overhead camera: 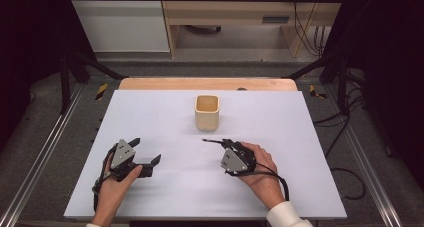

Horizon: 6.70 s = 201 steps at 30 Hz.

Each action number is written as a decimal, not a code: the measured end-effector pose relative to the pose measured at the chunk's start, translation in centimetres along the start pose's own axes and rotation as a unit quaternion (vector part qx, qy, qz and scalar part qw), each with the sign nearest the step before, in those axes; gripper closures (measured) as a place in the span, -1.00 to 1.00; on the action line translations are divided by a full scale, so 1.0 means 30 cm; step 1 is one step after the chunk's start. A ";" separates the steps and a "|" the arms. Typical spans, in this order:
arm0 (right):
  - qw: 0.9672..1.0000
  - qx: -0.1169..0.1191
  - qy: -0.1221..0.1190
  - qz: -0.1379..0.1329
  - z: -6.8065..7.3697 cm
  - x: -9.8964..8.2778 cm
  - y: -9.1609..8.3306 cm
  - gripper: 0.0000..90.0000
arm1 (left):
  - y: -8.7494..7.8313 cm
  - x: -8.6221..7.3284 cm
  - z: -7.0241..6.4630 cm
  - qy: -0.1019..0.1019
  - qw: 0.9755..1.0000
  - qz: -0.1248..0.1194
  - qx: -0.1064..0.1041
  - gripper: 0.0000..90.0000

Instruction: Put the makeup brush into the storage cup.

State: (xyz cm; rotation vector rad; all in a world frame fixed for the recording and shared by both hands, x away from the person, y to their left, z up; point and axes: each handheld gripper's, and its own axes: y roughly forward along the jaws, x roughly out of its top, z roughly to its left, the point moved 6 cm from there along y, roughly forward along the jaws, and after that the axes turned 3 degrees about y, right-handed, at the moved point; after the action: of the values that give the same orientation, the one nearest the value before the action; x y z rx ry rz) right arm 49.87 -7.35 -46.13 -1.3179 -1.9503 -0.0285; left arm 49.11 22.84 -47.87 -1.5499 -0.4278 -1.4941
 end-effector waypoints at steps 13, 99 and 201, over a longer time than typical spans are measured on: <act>0.989 -0.005 0.139 -0.053 -0.052 0.056 0.050 0.85 | -0.017 -0.020 0.020 -0.027 0.999 -0.022 0.001 -0.88; 0.936 -0.060 0.310 -0.154 -0.238 0.233 0.141 0.86 | -0.044 0.009 0.008 -0.030 0.997 -0.068 0.002 -0.89; 0.918 -0.070 0.361 -0.150 -0.355 0.211 0.360 0.86 | -0.051 0.017 0.006 -0.024 0.996 -0.087 0.003 -0.93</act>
State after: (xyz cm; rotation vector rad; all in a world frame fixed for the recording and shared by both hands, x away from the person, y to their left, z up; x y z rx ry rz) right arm 63.56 -1.78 -38.92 -0.8898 -1.4915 -0.7163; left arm 48.14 23.61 -46.82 -1.5795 -0.6070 -1.5884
